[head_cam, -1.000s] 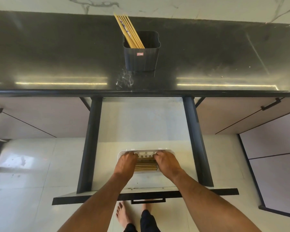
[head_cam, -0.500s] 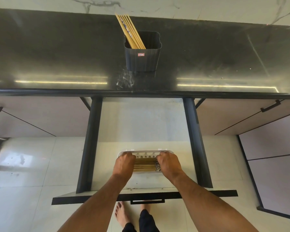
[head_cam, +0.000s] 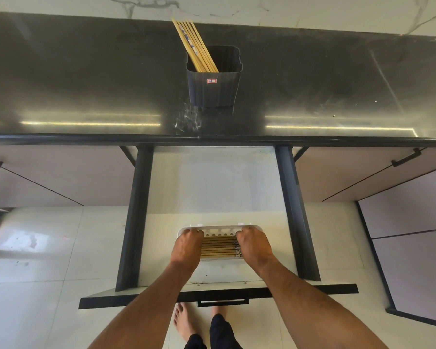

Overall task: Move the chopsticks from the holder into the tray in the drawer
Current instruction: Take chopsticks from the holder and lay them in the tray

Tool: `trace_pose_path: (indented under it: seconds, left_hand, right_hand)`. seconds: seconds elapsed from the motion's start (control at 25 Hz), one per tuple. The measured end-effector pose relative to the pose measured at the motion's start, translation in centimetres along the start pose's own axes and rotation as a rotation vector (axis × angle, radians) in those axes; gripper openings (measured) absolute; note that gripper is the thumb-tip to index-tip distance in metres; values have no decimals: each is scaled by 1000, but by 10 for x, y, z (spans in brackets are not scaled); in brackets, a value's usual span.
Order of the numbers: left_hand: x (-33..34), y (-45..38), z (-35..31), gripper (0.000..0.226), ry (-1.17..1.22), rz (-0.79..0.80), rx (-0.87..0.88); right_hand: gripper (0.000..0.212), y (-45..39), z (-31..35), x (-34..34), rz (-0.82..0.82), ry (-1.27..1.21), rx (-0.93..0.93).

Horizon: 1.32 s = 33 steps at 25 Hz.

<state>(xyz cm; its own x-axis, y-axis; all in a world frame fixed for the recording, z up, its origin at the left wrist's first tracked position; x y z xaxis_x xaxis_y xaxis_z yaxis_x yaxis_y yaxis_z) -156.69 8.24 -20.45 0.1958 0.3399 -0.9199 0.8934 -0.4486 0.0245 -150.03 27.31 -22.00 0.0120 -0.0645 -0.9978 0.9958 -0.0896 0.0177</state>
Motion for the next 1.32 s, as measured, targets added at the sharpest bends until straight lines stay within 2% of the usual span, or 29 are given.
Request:
trace_pose_path:
  seconds: [0.12,0.24,0.32,0.4,0.44,0.52,0.56,0.64,1.08,1.2,1.32]
  left_hand:
    - [-7,1,-1,21,39,-40,14]
    - [-12,3,5,22,76,-188,15]
    - [-16,2,13,20,176,-354,-120]
    - [-25,1,18,12,267,-413,-369]
    - [-26,0,21,12,314,-385,-524]
    - [-21,0,27,31,402,-251,-848]
    - [-18,1,29,35,443,-195,-955]
    - [-13,2,31,36,521,-146,-1046]
    - [-10,1,32,42,500,-112,-1001]
    - [-24,-2,24,40,435,-158,-898]
    - [-47,-18,15,31,422,-254,-713]
  right_hand:
    - [15,5,-3,1,-57,-128,46]
    - [10,13,-10,-10,-298,-330,176]
    - [6,16,-16,-17,-481,-435,321]
    - [4,15,-21,-24,-562,-538,577]
    - [10,13,-24,-26,-549,-592,736]
    - [30,11,-29,-22,-418,-692,1042]
    - [36,10,-29,-19,-341,-729,1152]
    - [40,8,-27,-14,-247,-771,1244]
    - [45,7,-17,-14,-207,-634,1169]
    - [41,3,-14,-27,-241,-559,1045]
    - [34,-13,-8,-52,-328,-446,793]
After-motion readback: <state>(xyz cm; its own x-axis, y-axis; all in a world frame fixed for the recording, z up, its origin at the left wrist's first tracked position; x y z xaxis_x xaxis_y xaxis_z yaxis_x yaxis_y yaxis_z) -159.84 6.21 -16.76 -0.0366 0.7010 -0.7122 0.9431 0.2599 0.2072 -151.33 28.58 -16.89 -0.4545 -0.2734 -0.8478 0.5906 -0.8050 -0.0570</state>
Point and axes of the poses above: each hand's wrist, its own y-axis away from the middle knuckle, its own x-axis out of the palm, z = x × y, the point moved 1 cm from there along -y, towards the middle knuckle, and after that the axes turned 15 degrees about -z, right-handed, at the moved point
